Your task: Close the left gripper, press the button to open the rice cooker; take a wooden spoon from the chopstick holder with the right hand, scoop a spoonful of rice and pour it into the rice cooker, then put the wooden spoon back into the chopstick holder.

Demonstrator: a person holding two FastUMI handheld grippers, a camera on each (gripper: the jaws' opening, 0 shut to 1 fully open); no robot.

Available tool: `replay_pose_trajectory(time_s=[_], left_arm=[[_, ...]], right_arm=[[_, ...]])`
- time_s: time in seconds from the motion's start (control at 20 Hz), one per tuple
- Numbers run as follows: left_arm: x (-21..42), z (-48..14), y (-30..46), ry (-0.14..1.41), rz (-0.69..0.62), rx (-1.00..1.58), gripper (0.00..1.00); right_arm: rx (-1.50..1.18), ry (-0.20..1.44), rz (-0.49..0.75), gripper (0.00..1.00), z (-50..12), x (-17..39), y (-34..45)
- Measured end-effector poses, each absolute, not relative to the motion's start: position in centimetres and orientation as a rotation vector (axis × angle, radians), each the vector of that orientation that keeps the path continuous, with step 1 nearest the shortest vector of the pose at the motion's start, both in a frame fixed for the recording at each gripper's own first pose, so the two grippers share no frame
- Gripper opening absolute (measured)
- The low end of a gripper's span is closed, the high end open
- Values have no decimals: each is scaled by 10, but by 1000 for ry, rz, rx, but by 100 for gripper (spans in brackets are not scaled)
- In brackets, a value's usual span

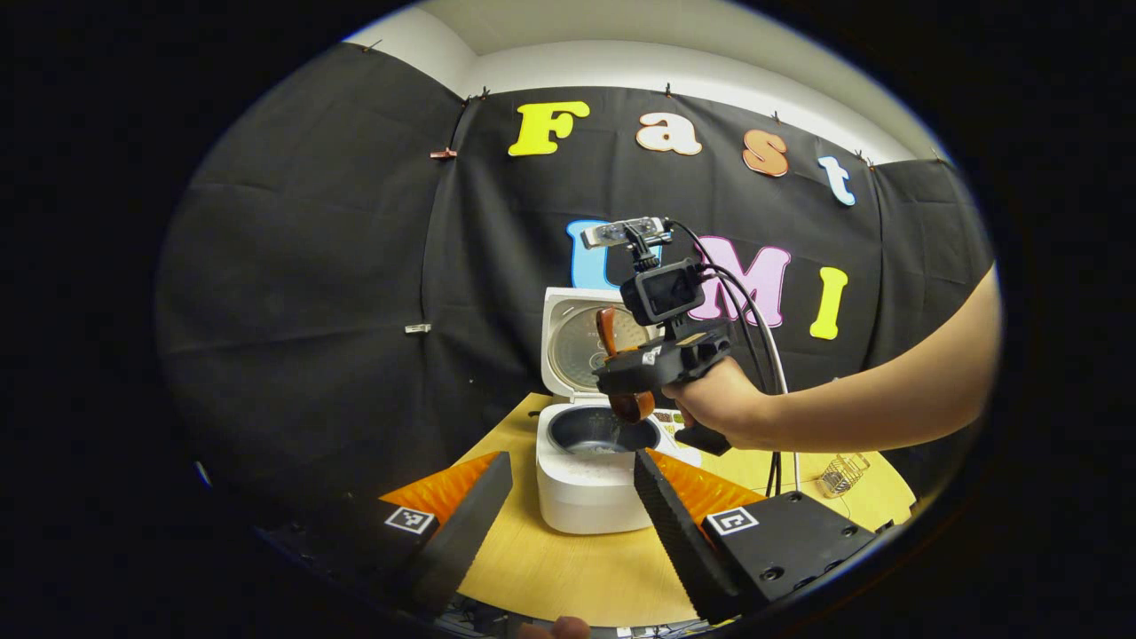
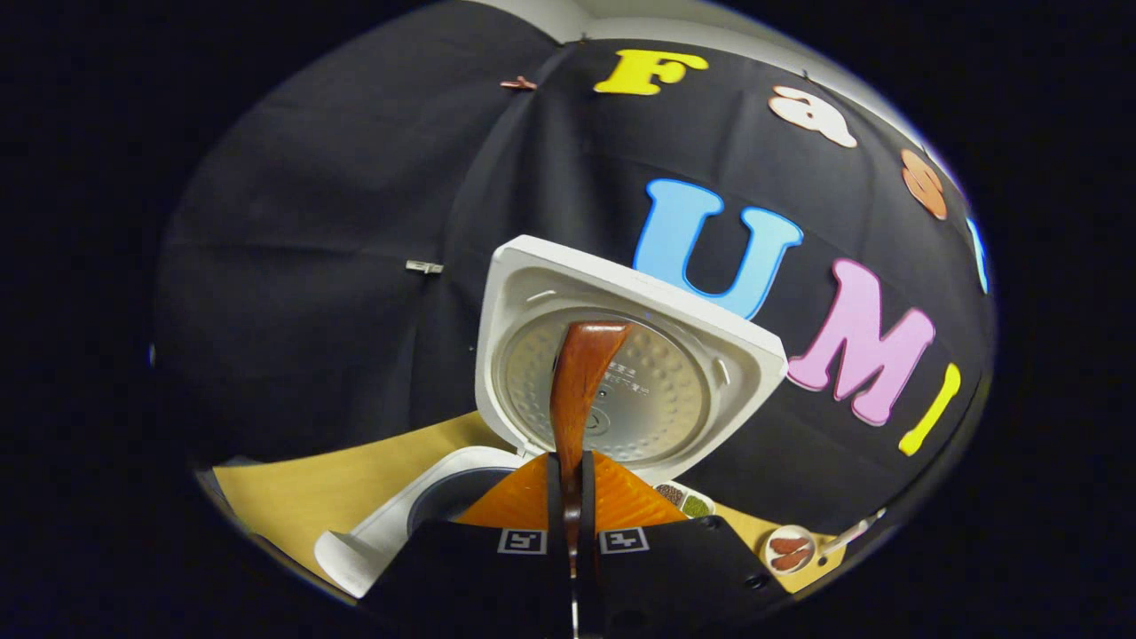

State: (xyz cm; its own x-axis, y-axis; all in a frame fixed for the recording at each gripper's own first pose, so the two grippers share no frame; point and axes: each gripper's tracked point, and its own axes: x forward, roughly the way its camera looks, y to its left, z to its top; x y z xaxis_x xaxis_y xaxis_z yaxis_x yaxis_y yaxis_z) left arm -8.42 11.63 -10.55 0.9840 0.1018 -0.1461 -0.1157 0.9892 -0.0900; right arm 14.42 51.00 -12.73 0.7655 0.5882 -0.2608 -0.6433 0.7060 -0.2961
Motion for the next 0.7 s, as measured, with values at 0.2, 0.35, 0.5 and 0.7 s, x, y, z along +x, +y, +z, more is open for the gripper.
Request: replay_pose_trajectory(time_s=[0.2, 0.35, 0.5, 0.7], left_arm=[[-83, -105, 115, 137, 108, -98, 95], [-82, -104, 115, 133, 112, -99, 95], [-81, -105, 113, 135, 111, -102, 95], [-80, -104, 111, 134, 109, -98, 95]], right_arm=[[-556, 67, 759, 7, -132, 128, 518], [-682, -9, 809, 7, -136, 114, 525], [-696, -8, 816, 7, -138, 111, 525], [-510, 129, 765, 7, -146, 118, 511]])
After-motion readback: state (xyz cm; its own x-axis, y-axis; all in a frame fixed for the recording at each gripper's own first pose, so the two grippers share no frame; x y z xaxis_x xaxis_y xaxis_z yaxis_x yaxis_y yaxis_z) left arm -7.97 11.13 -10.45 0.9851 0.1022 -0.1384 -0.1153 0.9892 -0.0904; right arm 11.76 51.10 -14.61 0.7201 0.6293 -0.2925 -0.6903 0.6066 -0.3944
